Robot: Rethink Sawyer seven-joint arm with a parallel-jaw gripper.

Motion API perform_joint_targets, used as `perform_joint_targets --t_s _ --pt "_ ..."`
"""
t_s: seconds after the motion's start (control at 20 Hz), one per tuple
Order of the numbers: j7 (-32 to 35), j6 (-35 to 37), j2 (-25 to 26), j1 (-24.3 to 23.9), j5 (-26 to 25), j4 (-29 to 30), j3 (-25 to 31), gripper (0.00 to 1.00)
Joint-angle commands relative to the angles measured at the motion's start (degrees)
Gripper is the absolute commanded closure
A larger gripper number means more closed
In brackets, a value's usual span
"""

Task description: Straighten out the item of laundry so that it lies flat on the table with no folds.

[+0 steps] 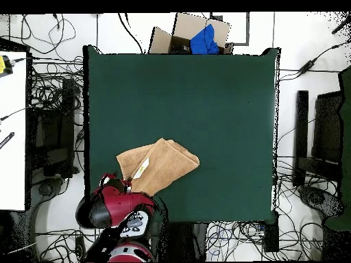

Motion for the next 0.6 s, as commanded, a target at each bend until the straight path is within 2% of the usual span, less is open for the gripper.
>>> perform_joint_targets --t_s 0.05,0.3,0.6 --pt "9.4 -3.2 2.4 0.3 0.2 3.4 0.2 0.00" --pt "9.7 -1.3 1.7 1.6 1.6 4.4 -1.5 0.00" --pt "10.6 -1.3 3.1 2.0 2.9 4.8 -1.5 0.00"
